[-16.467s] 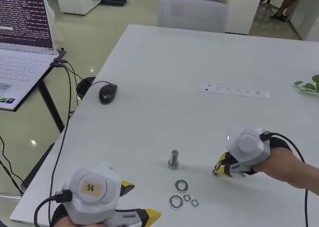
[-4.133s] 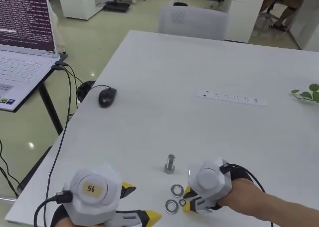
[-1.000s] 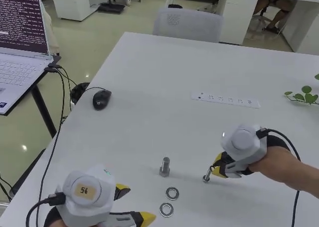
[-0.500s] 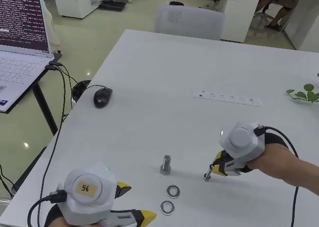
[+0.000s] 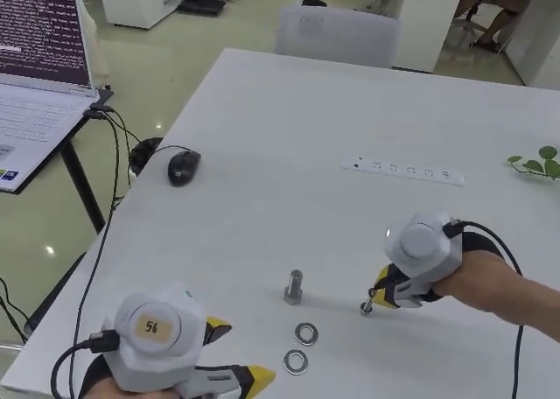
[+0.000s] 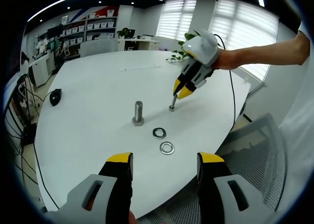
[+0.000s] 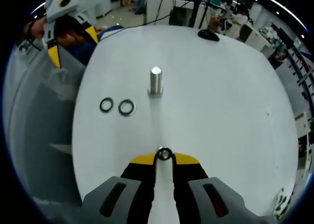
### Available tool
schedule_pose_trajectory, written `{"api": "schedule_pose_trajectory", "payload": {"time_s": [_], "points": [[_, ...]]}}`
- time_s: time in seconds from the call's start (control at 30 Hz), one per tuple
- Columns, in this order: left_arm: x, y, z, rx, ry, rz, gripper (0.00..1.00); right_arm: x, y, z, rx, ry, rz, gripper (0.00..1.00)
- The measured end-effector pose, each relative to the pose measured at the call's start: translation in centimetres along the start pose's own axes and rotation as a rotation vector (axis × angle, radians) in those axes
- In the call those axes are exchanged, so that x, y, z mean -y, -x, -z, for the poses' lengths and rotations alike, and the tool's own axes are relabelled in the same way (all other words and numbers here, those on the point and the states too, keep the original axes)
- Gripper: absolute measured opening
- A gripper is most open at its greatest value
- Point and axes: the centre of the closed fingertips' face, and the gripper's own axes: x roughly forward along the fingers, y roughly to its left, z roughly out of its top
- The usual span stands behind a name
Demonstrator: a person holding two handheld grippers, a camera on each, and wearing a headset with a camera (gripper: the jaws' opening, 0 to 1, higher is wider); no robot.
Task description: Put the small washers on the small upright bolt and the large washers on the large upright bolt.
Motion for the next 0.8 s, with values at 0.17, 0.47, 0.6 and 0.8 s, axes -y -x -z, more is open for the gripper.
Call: {"api": "schedule_pose_trajectory", "payload": {"time_s": [0.17, 0.47, 0.6, 0.8], "points": [[-0.1, 0.1, 0.1, 0.0, 0.001, -0.002, 0.52, -0.1, -0.7, 0.2, -0.007, -0.005, -0.009, 0.14], [-0.5, 0.5, 0.4, 0.002, 0.011, -0.015, 0.52, -0.3, -2.6, 1.1, -0.031, -0.028, -0.021, 0.14], [-0.7, 0.6, 0.5, 0.0, 0.008, -0.017, 0.52, -0.2, -3.2, 1.3, -0.031, -0.029, -0.025, 0.14], [-0.8, 0.7, 0.2, 0.01, 0.014, -0.021, 0.52, -0.2, -3.0, 1.5, -0.019, -0.048, -0.01, 0.17]]}}
